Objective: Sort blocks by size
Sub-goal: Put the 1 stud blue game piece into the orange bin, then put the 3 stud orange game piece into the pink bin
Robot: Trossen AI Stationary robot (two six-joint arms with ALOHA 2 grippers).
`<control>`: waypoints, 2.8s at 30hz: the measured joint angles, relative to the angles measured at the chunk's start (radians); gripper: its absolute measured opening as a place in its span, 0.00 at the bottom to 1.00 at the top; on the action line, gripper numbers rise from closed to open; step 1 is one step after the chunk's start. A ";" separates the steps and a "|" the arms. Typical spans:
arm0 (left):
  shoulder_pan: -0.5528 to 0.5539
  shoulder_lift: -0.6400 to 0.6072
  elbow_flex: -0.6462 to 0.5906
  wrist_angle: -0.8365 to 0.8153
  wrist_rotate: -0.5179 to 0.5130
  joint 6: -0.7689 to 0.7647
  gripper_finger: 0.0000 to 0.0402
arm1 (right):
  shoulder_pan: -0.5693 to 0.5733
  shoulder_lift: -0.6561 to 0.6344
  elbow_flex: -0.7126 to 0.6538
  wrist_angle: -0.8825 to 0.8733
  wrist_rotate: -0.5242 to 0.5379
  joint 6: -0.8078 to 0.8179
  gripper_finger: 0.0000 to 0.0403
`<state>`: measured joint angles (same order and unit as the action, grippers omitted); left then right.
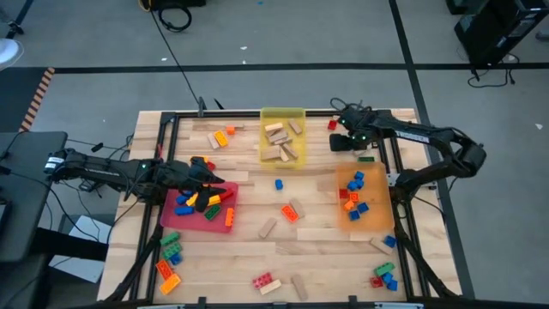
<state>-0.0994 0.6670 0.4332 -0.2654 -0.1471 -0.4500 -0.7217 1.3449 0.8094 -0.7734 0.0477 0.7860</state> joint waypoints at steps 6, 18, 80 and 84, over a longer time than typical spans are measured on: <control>0.000 0.000 0.000 0.047 0.000 0.000 0.46 | 0.052 -0.153 0.090 -0.185 0.008 0.060 0.39; 0.000 0.000 0.000 0.047 0.000 0.000 0.46 | 0.537 -0.405 0.071 -0.471 0.098 0.604 0.39; -0.001 0.467 0.437 -0.384 -0.059 -0.104 0.46 | 1.057 -0.101 0.078 -0.424 0.258 1.003 0.59; -0.001 0.639 0.579 -0.430 -0.072 -0.105 0.46 | 1.078 -0.088 0.077 -0.437 0.259 1.000 0.58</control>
<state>-0.1005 1.3060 1.0119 -0.6956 -0.2186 -0.5549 0.3567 1.2570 0.8867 -1.2107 0.3065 1.7863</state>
